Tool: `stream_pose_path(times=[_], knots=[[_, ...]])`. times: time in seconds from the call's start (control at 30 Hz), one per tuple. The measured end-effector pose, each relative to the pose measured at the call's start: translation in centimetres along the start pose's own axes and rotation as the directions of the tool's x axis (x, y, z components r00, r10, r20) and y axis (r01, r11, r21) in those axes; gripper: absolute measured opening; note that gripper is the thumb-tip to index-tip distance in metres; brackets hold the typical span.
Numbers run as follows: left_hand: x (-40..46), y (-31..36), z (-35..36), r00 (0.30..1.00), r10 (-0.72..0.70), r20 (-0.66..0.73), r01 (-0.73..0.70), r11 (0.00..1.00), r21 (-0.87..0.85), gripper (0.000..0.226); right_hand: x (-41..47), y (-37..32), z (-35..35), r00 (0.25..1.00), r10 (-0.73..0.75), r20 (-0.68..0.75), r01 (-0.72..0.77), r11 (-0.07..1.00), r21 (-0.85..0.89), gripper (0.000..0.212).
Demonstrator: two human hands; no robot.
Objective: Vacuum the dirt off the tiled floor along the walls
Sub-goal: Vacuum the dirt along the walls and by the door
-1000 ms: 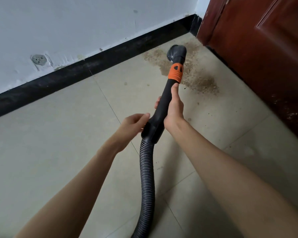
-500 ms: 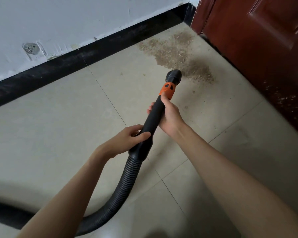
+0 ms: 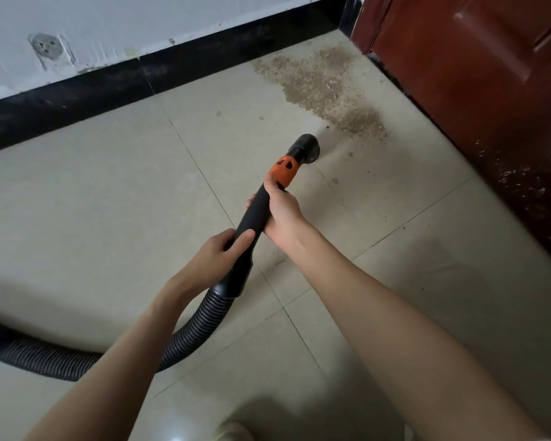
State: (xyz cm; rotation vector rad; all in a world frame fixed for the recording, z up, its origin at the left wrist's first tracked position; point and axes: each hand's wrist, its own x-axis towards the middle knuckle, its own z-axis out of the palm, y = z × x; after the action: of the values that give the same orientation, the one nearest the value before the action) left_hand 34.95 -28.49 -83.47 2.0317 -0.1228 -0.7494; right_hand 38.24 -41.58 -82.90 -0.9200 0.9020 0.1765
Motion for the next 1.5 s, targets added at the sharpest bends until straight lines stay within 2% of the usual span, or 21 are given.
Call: stream_pose_path(times=[0.13,0.5,0.93,1.23,1.5], knots=[[-0.6,-0.4,0.4,0.999,-0.018,0.034,0.017,1.0,0.018,0.054,0.0,0.8,-0.6,0.998,0.051,-0.038,-0.05,0.999,0.018,0.034],[-1.0,0.0,1.8,0.988,0.002,0.155,-0.002,1.0,-0.004,0.052,-0.7,1.1,-3.2,0.992,0.05,-0.113,-0.042,0.996,0.076,0.041],[0.6,1.3,5.5,0.954,0.087,0.288,-0.106,0.993,0.05,0.044,-2.3,-0.1,-8.1,0.977,-0.039,-0.209,0.08,0.978,0.194,0.034],[0.6,0.9,6.5,0.929,0.122,0.35,-0.163,0.982,0.091,0.047,-3.5,0.7,-9.8,0.972,-0.023,-0.234,0.101,0.94,0.327,0.045],[1.1,2.2,8.5,0.888,0.132,0.44,-0.233,0.955,0.184,0.045,-4.4,0.4,-12.8,0.945,-0.017,-0.326,0.155,0.902,0.402,0.037]])
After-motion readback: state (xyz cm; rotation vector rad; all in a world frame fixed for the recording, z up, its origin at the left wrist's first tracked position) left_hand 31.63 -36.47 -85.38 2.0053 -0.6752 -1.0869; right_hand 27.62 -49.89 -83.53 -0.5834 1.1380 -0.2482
